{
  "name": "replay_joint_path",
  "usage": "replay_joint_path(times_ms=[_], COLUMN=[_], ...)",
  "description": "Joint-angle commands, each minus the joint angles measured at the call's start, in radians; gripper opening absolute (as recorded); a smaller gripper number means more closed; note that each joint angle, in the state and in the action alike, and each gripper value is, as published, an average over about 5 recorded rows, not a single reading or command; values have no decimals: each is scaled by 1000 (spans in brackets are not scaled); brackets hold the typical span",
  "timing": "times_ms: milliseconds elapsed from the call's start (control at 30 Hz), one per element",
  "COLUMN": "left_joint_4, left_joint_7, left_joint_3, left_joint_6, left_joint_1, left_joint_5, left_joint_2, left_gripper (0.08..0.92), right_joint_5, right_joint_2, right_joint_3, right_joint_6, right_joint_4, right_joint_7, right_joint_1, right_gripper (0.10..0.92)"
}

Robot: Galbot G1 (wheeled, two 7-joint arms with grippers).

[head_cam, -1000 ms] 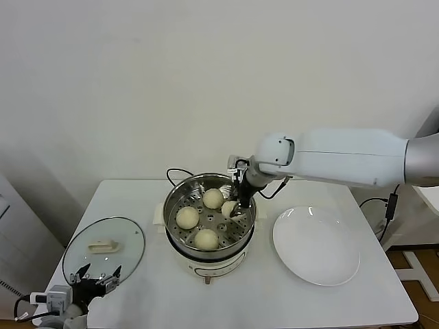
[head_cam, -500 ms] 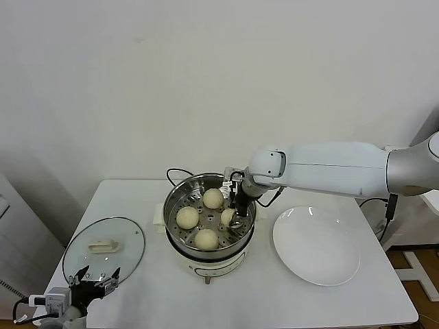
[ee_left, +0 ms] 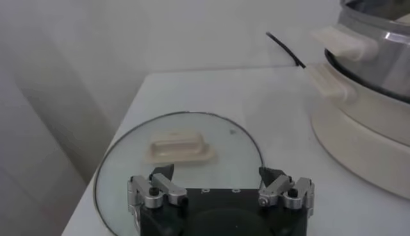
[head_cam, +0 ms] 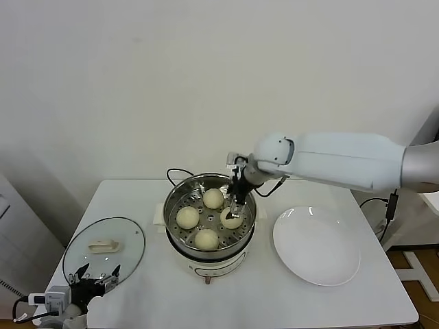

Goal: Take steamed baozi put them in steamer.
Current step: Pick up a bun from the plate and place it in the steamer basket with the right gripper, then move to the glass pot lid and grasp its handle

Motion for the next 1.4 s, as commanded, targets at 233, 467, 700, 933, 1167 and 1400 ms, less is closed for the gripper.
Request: replay_joint_path(times_ms=[233,467,700,933,1167,1400], left_joint_4=[3,6,3,5,50,142], left_joint_7=[2,13,21,35,95,137], left_joint_3=[0,-2,2,1,10,9], left_joint_6=[-5,-18,-27,-55,-136,-265], left_joint_1=[-30,-50,-79,-82,-80,-68], left_joint_5=[23,25,30,63,272,722], left_joint_2=[-13,-11,-1,10,19,22], left_gripper=[823,823,823,823,823,823], right_joint_5=[92,-75,-394,-493,-557,-624], right_joint_2=[-542,-567,-302,-29,165,268], right_joint_3=[551,1427,2092,2296,2391,2428], right_joint_6=[221,407,546,618,646,655], right_joint_4=[140,249,273,266,265,247], right_joint_7=[254,550,558,510,489,457], right_joint_1=[-316,-1222,-1851,-2048,-2121,-2157], right_gripper=[823,823,823,823,823,823])
